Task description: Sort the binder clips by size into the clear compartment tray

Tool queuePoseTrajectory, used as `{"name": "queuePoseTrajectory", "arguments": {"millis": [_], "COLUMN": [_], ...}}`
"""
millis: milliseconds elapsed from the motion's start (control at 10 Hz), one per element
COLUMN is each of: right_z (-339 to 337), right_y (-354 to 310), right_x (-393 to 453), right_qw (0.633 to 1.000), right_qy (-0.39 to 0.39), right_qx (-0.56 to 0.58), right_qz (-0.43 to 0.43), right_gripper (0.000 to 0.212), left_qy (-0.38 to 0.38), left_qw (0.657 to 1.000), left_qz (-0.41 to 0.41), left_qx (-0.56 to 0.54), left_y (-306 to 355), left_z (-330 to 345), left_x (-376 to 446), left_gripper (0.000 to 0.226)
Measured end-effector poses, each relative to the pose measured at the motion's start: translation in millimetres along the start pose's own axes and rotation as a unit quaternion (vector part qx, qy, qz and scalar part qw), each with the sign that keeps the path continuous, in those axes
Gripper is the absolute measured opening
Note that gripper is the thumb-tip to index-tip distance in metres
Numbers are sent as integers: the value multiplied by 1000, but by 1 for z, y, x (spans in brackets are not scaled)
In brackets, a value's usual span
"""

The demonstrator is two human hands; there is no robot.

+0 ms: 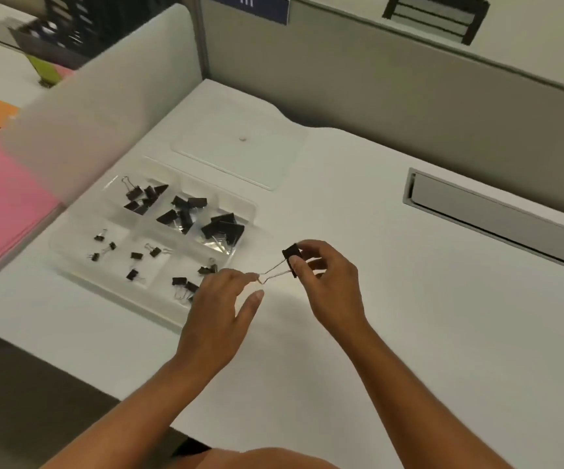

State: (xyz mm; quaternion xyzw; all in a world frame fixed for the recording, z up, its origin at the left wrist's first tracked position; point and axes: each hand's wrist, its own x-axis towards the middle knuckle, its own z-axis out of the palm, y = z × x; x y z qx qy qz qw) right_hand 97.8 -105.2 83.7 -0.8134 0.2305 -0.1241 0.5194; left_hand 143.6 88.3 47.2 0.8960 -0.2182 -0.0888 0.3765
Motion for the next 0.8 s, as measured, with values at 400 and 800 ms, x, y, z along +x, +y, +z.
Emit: {"name": "queuePoseTrajectory", "arguments": {"millis": [400,800], "right_z": [134,128], "right_y": [-39,-25], "right_x": [129,104], "right_qw": [845,903], "right_qy": [-166,-32], "right_qx": [-395,-314], "right_qz": [-321,-292], "right_gripper": [25,41], "left_qy": [-68,33], "left_qw": [997,997], "left_qz": [24,75], "left_qx": [-9,-17], "left_y": [-65,-58], "left_z": [-36,-46], "left_x": [6,26], "left_gripper": [45,37]}}
